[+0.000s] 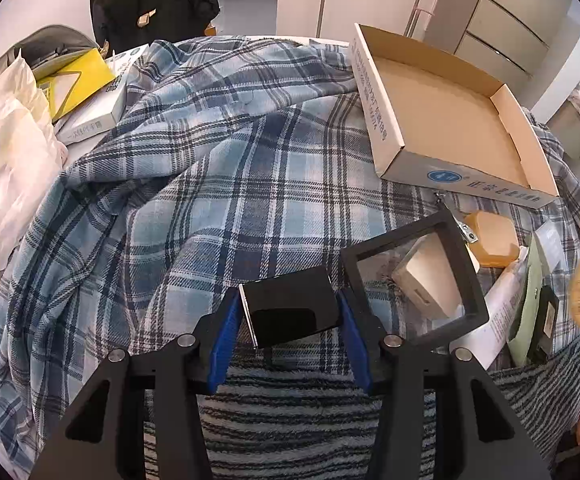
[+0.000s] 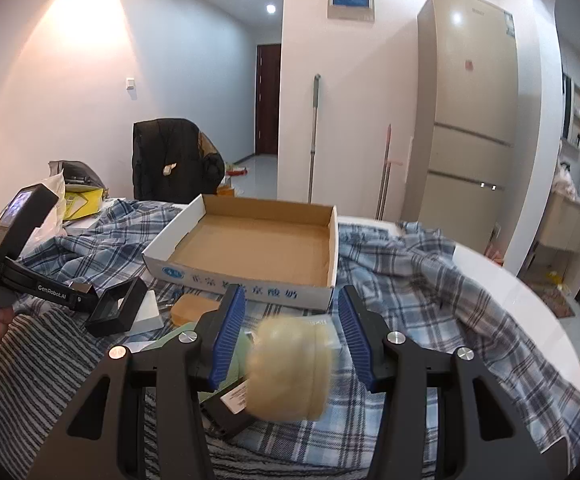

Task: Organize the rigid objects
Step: 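Lift the black cube with the left gripper while the right gripper carries the tin toward the box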

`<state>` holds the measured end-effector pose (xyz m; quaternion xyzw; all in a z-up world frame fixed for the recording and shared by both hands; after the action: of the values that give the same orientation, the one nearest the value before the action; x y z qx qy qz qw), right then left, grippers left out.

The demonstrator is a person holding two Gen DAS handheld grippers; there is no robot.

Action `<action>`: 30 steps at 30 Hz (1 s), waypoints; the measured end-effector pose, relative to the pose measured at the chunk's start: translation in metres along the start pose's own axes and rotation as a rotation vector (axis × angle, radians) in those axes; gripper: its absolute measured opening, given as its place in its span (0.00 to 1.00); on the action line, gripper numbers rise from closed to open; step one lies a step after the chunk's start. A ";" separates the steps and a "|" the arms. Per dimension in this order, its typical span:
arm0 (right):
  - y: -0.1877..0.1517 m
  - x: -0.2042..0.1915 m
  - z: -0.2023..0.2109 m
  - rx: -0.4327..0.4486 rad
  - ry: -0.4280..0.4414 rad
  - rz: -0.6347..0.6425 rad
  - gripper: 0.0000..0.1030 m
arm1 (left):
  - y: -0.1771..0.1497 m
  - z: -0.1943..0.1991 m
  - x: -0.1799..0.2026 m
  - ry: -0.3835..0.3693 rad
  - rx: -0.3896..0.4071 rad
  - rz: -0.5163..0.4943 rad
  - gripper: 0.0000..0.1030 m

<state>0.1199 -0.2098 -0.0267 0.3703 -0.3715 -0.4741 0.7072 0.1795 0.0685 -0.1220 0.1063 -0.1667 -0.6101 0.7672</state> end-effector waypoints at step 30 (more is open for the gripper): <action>-0.050 0.076 -0.054 -0.407 -0.055 -0.111 0.65 | -0.038 0.156 0.080 -0.190 0.637 -0.254 0.47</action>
<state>0.1686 -0.2864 -0.0811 0.2267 -0.2666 -0.5875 0.7296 0.1008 -0.0117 0.0183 0.3029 -0.4045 -0.6252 0.5947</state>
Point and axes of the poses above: each gripper's, at about its wrist camera, not at the fingertips, and z roughly against the way its jaws point, x to its right, y to its top, the point moved 4 cm from there along -z, roughly the way its jaws point, and after that the axes turned 6 degrees about z, right-handed, at the moved point
